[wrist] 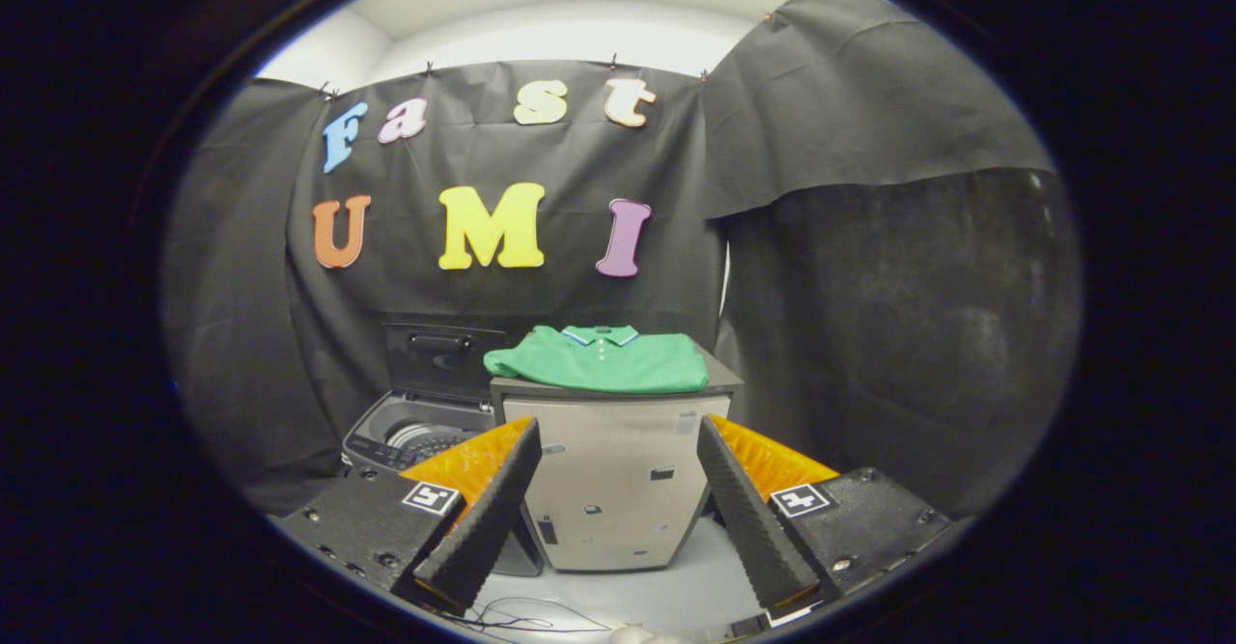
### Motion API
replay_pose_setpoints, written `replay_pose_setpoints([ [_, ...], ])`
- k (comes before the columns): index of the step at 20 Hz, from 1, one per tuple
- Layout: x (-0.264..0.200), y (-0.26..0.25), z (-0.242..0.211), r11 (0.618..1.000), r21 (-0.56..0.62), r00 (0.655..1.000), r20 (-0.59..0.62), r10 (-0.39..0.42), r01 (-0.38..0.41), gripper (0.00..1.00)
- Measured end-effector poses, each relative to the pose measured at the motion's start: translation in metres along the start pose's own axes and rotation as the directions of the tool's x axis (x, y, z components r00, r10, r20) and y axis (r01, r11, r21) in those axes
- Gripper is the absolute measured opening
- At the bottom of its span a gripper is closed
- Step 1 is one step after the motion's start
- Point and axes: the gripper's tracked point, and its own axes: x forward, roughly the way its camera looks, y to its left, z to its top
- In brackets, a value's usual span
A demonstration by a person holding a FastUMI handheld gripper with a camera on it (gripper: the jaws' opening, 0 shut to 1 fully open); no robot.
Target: Put the clothes into the washing machine and then close the washing machine lid.
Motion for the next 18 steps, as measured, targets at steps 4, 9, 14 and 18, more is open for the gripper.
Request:
replay_pose_setpoints([
  [4, -0.001, 0.004, 0.003, 1.000, 0.014, 1.000, 0.006, -0.007, 0.007, 1.00],
  [9, 0.002, 0.013, 0.005, 1.000, 0.011, 1.000, -0.014, -0.008, 0.008, 1.00],
  [14, 0.007, 0.016, 0.029, 0.999, 0.040, 1.000, -0.005, -0.013, 0.013, 1.00],
  [18, 0.026, 0.010, 0.059, 0.997, 0.073, 1.000, -0.013, -0.014, 0.015, 1.00],
])
